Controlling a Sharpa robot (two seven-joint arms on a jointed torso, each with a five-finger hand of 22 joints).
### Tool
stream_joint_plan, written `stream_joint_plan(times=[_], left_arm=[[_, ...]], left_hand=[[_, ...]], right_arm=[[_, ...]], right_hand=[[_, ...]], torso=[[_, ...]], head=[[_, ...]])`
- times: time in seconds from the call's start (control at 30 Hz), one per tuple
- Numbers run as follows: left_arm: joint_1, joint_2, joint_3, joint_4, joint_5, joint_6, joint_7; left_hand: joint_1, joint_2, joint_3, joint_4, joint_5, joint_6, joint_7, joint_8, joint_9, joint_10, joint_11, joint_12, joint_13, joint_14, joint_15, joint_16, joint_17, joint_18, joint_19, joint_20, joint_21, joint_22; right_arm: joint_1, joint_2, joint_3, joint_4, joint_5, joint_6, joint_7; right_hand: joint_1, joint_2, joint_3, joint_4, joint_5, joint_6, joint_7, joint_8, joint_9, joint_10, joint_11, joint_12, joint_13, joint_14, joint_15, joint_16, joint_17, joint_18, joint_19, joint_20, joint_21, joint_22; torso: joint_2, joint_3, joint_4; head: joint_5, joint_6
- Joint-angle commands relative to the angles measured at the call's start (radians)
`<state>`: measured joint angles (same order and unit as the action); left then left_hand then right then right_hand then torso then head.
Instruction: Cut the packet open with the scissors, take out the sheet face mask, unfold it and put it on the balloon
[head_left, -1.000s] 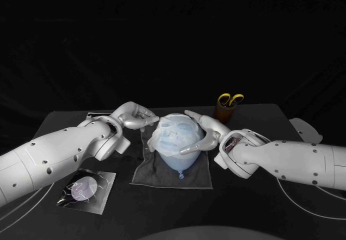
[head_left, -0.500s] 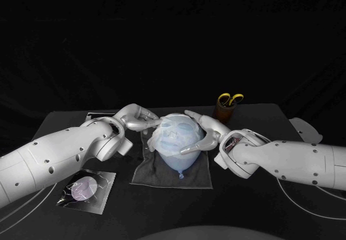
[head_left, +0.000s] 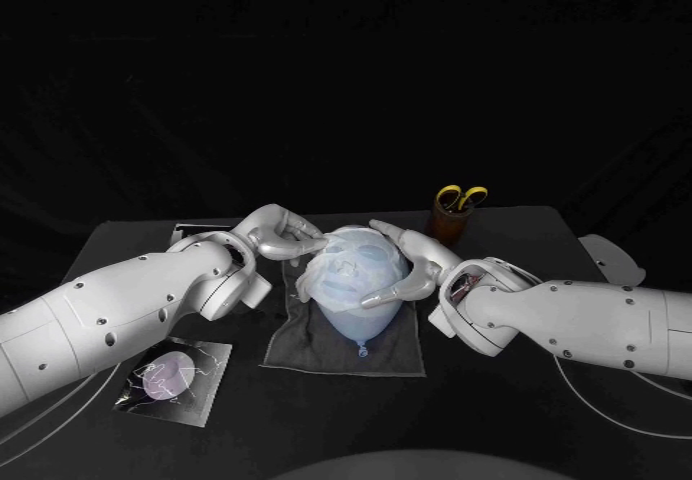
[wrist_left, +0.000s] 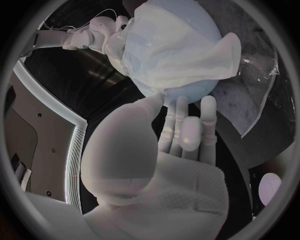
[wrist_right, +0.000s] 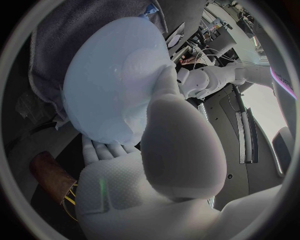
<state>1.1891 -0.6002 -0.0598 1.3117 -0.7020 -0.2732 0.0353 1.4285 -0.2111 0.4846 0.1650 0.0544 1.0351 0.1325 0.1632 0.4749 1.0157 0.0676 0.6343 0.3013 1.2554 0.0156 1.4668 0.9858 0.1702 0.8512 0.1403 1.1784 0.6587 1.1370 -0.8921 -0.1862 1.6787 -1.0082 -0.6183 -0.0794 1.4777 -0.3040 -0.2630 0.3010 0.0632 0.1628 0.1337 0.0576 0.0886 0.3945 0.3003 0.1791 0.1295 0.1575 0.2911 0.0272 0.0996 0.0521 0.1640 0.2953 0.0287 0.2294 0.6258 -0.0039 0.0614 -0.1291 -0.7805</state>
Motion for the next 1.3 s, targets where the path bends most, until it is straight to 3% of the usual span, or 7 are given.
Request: stream_joint_plan(times=[0.03,0.2,0.43,0.93,1.3], left_arm=[[0.0,0.011,0.0,-0.003,-0.06,-0.049,0.02],[-0.001,0.023,0.0,-0.015,-0.073,-0.081,0.022],[-0.001,0.029,0.0,-0.021,-0.072,-0.122,0.036],[-0.004,0.028,0.001,-0.029,-0.044,-0.172,0.067],[-0.004,0.055,0.001,-0.063,-0.055,-0.173,0.068]], left_hand=[[0.029,0.012,0.014,-0.018,-0.005,0.031,-0.01,0.014,0.0,0.023,-0.011,0.009,0.005,0.028,-0.011,0.012,0.038,0.002,0.034,-0.007,0.026,0.04],[0.055,0.028,0.044,-0.047,-0.005,0.093,-0.028,0.045,0.008,0.061,-0.034,0.025,0.015,0.071,-0.032,0.027,0.095,-0.009,0.086,-0.019,0.068,0.104],[0.04,0.017,0.081,-0.063,-0.004,0.12,-0.038,0.063,0.024,0.11,-0.052,0.041,0.034,0.131,-0.05,0.047,0.19,-0.023,0.148,-0.034,0.118,0.187],[0.019,0.009,0.121,-0.07,-0.004,0.119,-0.042,0.071,0.049,0.125,-0.057,0.051,0.055,0.143,-0.056,0.05,0.208,-0.026,0.158,-0.043,0.135,0.208],[0.013,0.008,0.136,-0.075,-0.004,0.113,-0.043,0.074,0.061,0.122,-0.058,0.054,0.065,0.147,-0.056,0.051,0.214,-0.027,0.159,-0.045,0.14,0.212]], right_arm=[[-0.009,0.005,-0.007,0.002,-0.004,0.051,-0.021],[-0.009,0.006,-0.007,0.002,-0.004,0.051,-0.022],[-0.01,0.006,-0.007,0.002,-0.004,0.052,-0.023],[-0.01,0.005,-0.007,0.002,-0.005,0.051,-0.024],[-0.013,0.006,-0.007,0.003,-0.007,0.048,-0.025]], right_hand=[[0.012,0.001,0.003,0.002,0.006,0.011,0.111,0.006,0.002,0.007,-0.001,0.006,0.0,0.007,-0.002,0.001,-0.001,0.015,0.005,-0.001,0.004,-0.001],[0.012,0.001,0.003,0.002,0.006,0.011,0.111,0.006,0.002,0.007,-0.001,0.006,0.0,0.007,-0.002,0.001,-0.001,0.015,0.005,-0.001,0.004,-0.001],[0.012,0.001,0.003,0.002,0.006,0.011,0.111,0.006,0.002,0.007,-0.001,0.006,0.0,0.007,-0.002,0.001,-0.001,0.015,0.005,-0.001,0.004,-0.001],[0.012,0.0,0.004,0.002,0.006,0.013,0.114,0.007,0.004,0.005,-0.001,0.008,-0.001,0.006,-0.002,0.0,-0.002,0.015,0.005,-0.001,0.004,-0.002],[0.012,0.0,0.004,0.002,0.006,0.013,0.114,0.007,0.004,0.005,-0.001,0.008,-0.001,0.006,-0.002,0.0,-0.002,0.015,0.005,-0.001,0.004,-0.002]], torso=[[0.0,-0.0002,-0.0004],[0.0,0.0,-0.0008],[0.001,-0.0002,0.0003],[0.001,-0.0006,0.0005],[0.0,0.0003,-0.0003]], head=[[0.001,-0.002],[0.001,-0.004],[-0.002,-0.007],[-0.002,-0.004],[0.001,-0.006]])
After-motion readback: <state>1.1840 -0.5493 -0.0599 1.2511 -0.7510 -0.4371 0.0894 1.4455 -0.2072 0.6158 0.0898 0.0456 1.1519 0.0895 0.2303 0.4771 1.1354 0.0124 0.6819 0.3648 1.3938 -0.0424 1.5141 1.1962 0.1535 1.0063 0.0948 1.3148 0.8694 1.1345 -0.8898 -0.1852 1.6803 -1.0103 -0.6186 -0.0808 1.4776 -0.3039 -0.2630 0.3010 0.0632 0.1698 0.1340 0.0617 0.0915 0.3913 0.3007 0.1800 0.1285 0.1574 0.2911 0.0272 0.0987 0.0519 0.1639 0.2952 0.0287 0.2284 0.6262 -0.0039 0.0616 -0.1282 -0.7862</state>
